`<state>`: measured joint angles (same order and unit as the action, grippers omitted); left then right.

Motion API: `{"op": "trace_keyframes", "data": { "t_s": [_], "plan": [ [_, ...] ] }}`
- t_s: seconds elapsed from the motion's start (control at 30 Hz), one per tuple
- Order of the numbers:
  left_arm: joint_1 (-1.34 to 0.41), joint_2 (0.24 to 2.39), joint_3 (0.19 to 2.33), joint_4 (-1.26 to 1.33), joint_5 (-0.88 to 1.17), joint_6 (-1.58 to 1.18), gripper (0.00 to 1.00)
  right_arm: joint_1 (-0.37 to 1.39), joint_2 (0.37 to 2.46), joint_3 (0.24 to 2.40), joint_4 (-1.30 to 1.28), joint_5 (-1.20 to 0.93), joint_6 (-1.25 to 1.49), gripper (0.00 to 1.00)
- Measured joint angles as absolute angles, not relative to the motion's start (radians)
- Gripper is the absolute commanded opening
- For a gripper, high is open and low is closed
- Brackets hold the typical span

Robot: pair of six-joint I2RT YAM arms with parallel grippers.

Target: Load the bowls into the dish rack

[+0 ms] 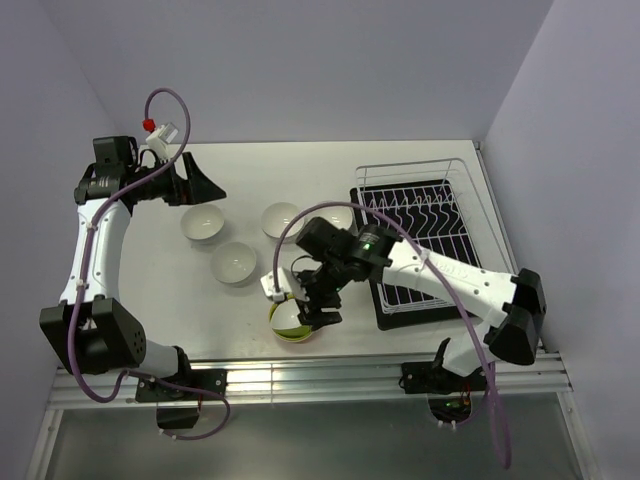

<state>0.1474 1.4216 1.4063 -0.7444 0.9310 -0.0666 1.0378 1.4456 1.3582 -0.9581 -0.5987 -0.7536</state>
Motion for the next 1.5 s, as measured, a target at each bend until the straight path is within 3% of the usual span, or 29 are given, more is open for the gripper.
{"op": "trace_keyframes", "data": {
  "t_s": [0.23, 0.73, 0.9, 1.2, 1.5],
  "plan": [
    [0.147, 1.422, 1.399, -0.745, 0.944, -0.068, 0.99, 1.140, 1.554, 1.356, -0.953, -0.510, -0.831, 0.57],
    [0.147, 1.417, 1.392, -0.746, 0.946, -0.068, 1.00, 1.146, 1.668, 1.360, -0.958, -0.410, -0.886, 0.46],
    [0.147, 1.417, 1.381, -0.746, 0.946, -0.067, 0.99, 1.146, 1.691, 1.361, -0.963, -0.402, -0.896, 0.38],
    [0.147, 1.417, 1.379, -0.746, 0.946, -0.067, 1.00, 1.148, 1.708, 1.392, -0.990, -0.399, -0.914, 0.00],
    [0.149, 1.417, 1.385, -0.751, 0.945, -0.068, 0.99, 1.134, 1.709, 1.462, -1.011, -0.463, -0.872, 0.00]
  ]
}}
